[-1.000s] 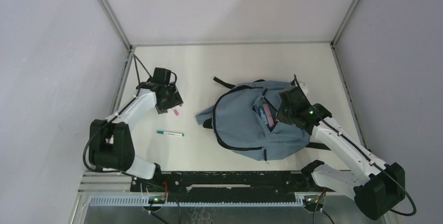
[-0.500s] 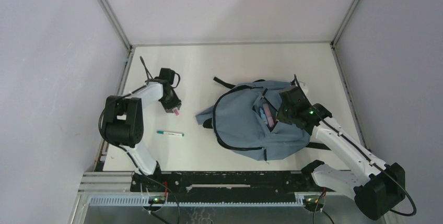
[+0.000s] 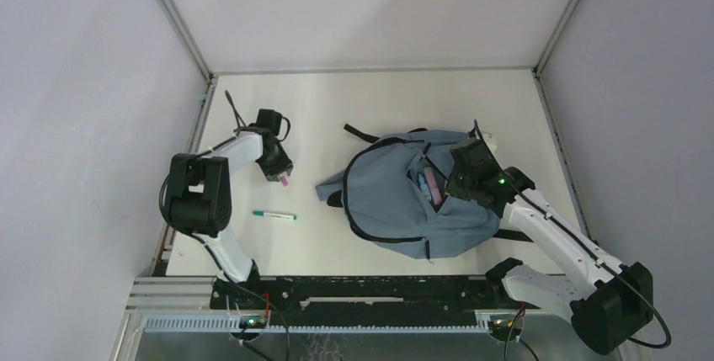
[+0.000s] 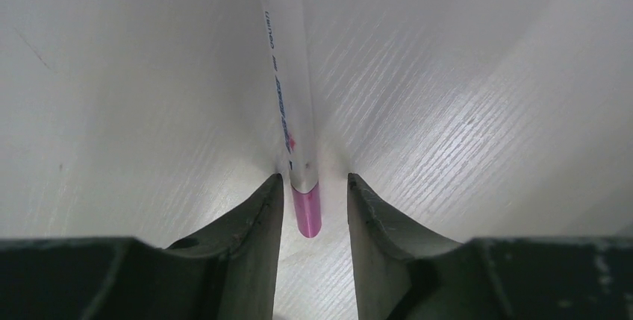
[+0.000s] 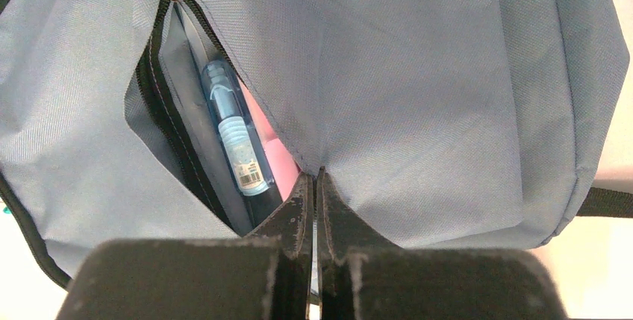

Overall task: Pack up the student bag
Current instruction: Pick up the stationery from the center of the board.

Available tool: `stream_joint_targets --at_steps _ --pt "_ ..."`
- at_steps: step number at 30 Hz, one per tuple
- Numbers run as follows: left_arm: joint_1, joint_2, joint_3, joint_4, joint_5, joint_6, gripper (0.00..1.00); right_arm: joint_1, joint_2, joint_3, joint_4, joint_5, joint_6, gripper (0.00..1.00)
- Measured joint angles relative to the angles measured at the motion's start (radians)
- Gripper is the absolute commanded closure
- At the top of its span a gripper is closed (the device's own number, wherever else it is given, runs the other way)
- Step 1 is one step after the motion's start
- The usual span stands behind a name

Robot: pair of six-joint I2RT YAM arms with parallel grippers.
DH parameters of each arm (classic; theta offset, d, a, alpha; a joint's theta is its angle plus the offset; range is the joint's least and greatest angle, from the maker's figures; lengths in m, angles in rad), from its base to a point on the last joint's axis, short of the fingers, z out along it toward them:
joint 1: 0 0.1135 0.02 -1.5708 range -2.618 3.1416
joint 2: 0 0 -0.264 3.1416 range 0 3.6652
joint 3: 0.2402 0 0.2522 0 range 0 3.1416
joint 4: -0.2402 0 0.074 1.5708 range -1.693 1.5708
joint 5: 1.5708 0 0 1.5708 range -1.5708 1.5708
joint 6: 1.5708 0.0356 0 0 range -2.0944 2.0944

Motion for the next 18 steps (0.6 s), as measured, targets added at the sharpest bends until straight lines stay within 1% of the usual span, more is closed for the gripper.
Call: stream_joint_targets --at_steps 8,18 --pt "0.000 0.037 0.047 -0.028 0.000 -0.008 0.66 0.000 0.000 -0.011 0.006 0.000 0.000 1.00" --pt "0.000 0.051 0.066 -0.034 0.019 -0.016 0.66 0.000 -0.015 -0.016 0.010 0.000 0.000 1.00"
